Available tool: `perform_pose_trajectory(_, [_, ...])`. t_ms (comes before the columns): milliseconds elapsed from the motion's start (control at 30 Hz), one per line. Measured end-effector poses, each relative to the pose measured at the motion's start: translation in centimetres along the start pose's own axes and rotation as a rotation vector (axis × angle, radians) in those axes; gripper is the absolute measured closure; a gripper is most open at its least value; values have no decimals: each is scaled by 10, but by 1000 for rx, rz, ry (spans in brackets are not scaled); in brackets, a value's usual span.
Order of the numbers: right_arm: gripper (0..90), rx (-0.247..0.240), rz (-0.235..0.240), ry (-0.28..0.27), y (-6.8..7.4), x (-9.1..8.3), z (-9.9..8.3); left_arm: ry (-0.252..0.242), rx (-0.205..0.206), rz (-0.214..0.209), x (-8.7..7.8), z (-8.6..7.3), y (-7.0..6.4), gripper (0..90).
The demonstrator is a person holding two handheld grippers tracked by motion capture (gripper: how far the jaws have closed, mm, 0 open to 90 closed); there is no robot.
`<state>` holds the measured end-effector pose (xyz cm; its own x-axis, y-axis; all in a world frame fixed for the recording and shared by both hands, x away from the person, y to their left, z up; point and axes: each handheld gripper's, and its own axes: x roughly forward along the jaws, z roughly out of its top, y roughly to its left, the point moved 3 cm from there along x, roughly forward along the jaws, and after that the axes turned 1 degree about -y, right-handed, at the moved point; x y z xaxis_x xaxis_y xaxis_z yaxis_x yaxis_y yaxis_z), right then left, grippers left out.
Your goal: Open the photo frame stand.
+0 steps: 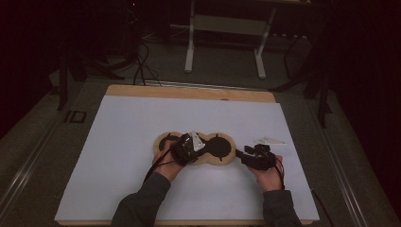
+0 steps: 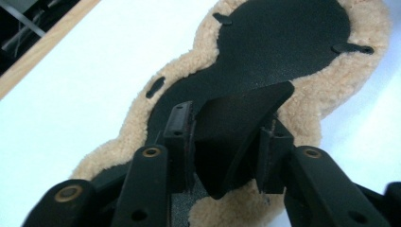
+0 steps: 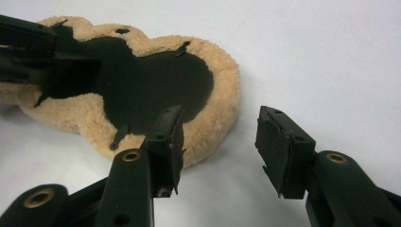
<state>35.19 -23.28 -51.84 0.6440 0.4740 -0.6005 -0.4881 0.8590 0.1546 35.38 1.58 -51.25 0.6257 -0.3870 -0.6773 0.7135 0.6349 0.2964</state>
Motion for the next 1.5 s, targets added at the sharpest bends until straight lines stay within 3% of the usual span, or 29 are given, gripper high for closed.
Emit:
perform_pose_trajectory(667, [506,10,2,-12,-1,-3,2,52,97,18,3,20,4,783])
perform_pose_trajectory(1133, [492,11,21,-19,7,-3,8,21,49,26,-10,27,16,842])
perform_pose_trajectory(1500, [469,52,84,-43,21,0,25,-5,13,43,-20,28,20,870])
